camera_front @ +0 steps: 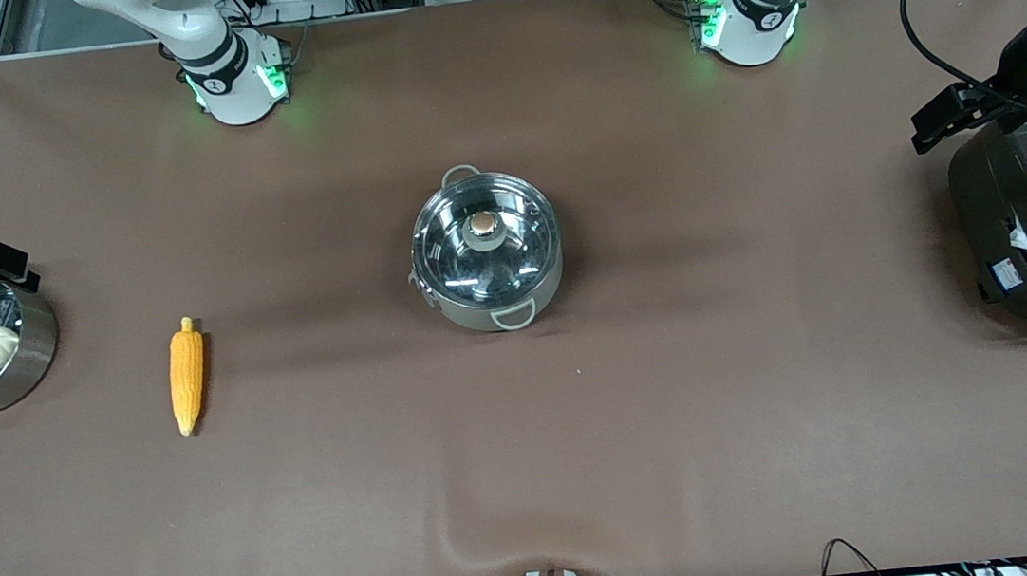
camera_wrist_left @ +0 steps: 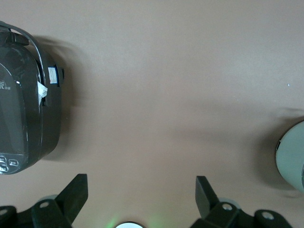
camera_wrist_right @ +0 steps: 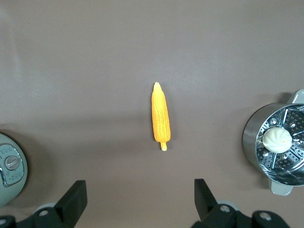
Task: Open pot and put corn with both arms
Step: 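Reach the left gripper to the lid knob while the right gripper reaches the corn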
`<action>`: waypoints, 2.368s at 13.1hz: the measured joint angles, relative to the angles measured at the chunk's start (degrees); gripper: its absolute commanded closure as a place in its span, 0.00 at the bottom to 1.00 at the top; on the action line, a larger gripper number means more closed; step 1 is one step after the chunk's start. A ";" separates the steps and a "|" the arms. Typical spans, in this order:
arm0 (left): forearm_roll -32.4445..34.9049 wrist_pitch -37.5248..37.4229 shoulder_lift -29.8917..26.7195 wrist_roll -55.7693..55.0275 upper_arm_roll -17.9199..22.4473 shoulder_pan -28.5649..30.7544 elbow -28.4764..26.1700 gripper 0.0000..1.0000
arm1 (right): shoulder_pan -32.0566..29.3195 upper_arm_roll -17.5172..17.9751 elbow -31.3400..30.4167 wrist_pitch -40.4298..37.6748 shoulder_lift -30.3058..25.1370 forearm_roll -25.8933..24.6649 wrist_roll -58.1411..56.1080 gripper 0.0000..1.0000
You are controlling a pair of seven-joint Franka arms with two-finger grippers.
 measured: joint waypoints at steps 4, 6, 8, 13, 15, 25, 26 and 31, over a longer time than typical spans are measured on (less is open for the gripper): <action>0.00 -0.05 0.08 0.00 0.03 0.01 0.00 0.00 | 0.00 0.00 0.00 0.00 0.00 0.00 0.00 0.00; 0.51 -0.66 0.43 0.00 0.07 0.06 -0.10 0.00 | 0.00 0.00 0.00 0.00 0.00 0.00 0.00 0.00; 0.51 -1.60 1.25 -0.04 -0.14 -0.33 -0.22 0.00 | 0.00 0.00 0.00 0.00 0.00 0.00 0.00 0.00; -3.12 2.11 7.50 -15.03 -3.36 -8.35 1.76 0.00 | 0.00 0.03 -0.04 0.00 0.01 0.00 -0.26 0.00; -3.17 7.35 11.84 -26.35 -3.91 -15.64 3.21 0.00 | 0.00 0.02 -0.07 0.00 0.02 0.00 -0.51 0.00; -3.19 24.01 30.55 -61.93 -3.48 -41.99 9.65 0.00 | -2.04 -0.50 -14.37 22.40 7.11 -0.01 -6.82 0.00; -3.19 24.31 31.58 -62.44 -3.43 -42.47 9.78 0.00 | -2.23 -0.51 -15.51 25.80 9.12 -0.01 -6.98 0.00; -2.75 24.57 34.26 -65.12 -3.23 -43.55 10.05 0.00 | -2.35 -0.47 -20.29 41.40 18.12 0.01 -7.09 0.00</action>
